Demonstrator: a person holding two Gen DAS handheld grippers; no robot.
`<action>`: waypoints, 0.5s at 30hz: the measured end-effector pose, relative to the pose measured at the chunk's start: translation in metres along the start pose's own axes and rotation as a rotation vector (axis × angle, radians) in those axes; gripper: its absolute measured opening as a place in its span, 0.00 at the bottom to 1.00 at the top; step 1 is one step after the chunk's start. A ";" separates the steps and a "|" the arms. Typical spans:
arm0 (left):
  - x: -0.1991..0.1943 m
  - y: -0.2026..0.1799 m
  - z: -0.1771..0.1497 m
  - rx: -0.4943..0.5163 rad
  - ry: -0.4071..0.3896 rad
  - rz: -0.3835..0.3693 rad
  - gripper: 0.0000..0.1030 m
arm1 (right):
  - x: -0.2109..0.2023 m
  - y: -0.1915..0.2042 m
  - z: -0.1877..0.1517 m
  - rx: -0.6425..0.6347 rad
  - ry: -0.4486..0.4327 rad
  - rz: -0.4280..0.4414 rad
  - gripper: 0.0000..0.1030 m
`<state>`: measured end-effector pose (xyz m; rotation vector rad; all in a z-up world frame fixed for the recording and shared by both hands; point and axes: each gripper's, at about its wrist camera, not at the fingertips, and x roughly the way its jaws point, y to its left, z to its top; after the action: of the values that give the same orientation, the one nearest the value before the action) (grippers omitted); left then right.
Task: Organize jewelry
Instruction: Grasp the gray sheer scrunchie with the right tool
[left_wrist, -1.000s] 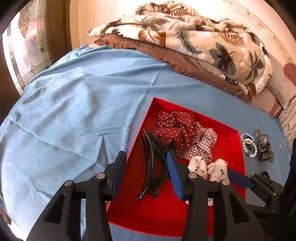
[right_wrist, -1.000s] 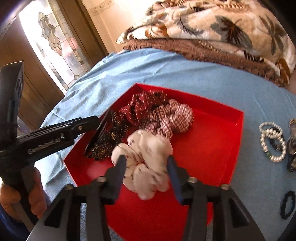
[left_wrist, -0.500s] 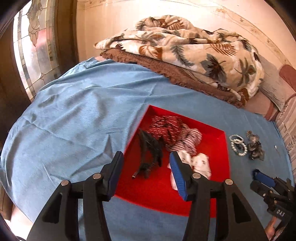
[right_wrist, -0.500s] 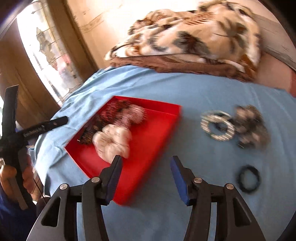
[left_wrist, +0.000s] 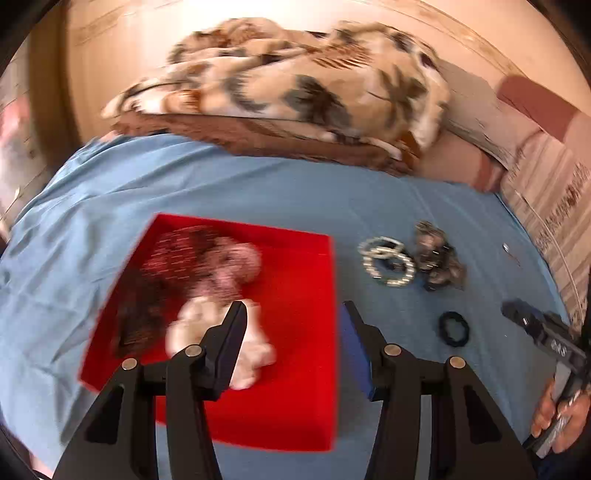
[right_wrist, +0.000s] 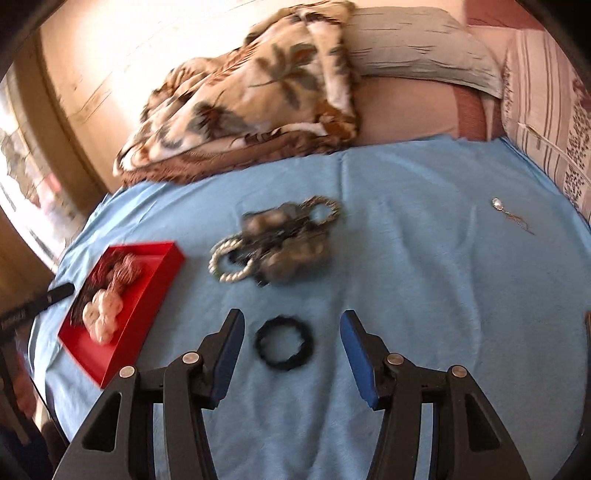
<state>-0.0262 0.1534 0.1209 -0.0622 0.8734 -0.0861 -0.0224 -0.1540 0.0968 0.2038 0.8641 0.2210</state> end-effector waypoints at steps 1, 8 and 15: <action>0.003 -0.007 0.000 0.009 0.002 -0.003 0.49 | 0.003 -0.004 0.004 0.013 -0.003 0.005 0.57; 0.038 -0.044 0.012 0.013 0.048 -0.024 0.49 | 0.070 -0.005 0.043 0.074 0.049 0.037 0.57; 0.072 -0.066 0.031 0.079 0.077 -0.003 0.49 | 0.099 -0.016 0.043 0.108 0.109 0.082 0.06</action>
<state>0.0403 0.0812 0.0923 0.0139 0.9460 -0.1270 0.0743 -0.1461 0.0478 0.3305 0.9780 0.2646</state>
